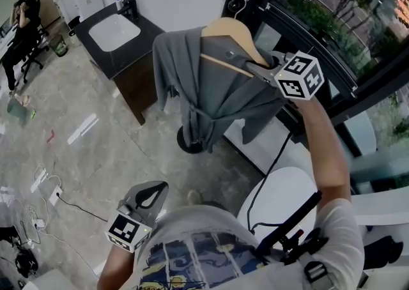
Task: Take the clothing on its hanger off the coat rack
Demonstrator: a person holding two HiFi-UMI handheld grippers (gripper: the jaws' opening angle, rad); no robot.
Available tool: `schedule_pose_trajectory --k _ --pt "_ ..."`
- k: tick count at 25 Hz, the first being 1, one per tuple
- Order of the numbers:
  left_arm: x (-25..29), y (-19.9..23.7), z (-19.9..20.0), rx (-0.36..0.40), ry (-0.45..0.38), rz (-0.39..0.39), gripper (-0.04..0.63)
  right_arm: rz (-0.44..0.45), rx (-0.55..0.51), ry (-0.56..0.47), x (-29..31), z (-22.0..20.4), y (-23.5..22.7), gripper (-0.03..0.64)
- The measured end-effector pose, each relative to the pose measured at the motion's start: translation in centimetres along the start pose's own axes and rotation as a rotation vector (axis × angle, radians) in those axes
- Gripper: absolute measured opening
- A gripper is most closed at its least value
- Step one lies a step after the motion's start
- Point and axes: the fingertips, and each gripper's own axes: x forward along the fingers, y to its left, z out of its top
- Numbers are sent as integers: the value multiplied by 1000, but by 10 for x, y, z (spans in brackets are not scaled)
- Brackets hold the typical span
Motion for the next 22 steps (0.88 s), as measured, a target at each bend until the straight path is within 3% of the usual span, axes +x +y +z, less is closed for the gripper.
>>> schedule_pose_trajectory --k 10,22 --pt "-35 2 -6 10 -8 -20 3 -43 25 -42 -33 29 15 2" --pt "-87 -8 -23 14 -23 -64 3 -71 25 -14 -61 40 77 2"
